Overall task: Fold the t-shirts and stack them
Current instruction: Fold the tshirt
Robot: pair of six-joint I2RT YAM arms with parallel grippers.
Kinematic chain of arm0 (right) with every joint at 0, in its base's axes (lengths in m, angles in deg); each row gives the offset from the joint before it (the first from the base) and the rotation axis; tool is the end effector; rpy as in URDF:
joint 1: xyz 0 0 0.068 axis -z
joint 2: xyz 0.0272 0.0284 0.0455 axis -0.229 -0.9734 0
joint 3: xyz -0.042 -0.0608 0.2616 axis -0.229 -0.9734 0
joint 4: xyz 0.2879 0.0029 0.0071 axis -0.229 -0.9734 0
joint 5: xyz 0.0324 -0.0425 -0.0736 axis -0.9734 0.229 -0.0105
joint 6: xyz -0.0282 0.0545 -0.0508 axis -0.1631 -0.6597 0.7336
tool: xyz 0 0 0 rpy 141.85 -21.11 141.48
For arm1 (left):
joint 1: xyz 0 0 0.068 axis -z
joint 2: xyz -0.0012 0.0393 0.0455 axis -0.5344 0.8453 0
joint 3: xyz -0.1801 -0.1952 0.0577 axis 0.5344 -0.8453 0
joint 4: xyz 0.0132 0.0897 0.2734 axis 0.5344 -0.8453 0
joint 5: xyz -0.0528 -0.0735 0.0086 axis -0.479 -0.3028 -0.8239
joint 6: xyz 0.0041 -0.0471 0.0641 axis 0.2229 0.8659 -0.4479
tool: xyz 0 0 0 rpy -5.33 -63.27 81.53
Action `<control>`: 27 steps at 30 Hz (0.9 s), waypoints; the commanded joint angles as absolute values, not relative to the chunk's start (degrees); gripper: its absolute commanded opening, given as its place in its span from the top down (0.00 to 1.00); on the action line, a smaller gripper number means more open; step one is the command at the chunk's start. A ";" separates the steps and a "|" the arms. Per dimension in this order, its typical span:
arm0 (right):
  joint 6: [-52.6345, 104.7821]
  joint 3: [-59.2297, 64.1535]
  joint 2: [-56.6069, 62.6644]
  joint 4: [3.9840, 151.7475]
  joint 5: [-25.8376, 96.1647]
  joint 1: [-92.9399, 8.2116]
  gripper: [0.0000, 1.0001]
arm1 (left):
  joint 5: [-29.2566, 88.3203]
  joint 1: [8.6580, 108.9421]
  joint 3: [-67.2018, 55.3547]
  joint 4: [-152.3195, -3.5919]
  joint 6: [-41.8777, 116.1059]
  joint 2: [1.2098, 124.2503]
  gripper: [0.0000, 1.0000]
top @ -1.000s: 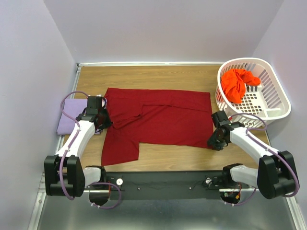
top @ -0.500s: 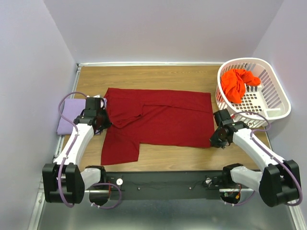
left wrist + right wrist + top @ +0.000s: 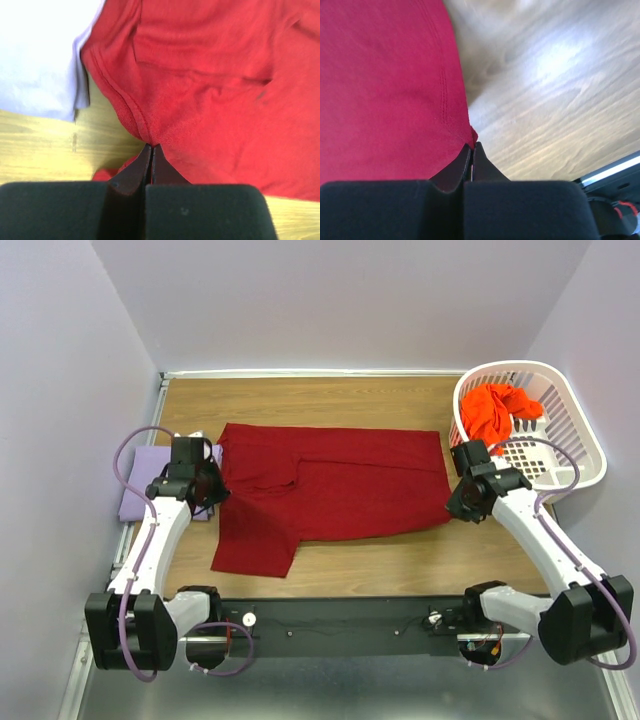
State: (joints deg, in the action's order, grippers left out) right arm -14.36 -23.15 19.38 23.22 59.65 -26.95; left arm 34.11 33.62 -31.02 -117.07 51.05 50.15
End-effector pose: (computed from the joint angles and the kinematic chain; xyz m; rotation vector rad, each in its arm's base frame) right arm 0.2332 0.0362 0.2088 0.8441 2.5571 -0.1021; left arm 0.2651 -0.0105 0.2176 -0.4995 2.4600 -0.2747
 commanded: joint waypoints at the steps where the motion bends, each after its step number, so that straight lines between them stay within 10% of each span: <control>1: -10.45 -18.95 16.70 23.61 65.48 -26.33 1.00 | 34.01 32.74 -26.86 -118.20 50.58 51.57 1.00; 27: -0.34 -12.44 0.62 39.08 70.49 -24.40 1.00 | 33.13 29.14 -18.06 -110.47 50.41 70.55 1.00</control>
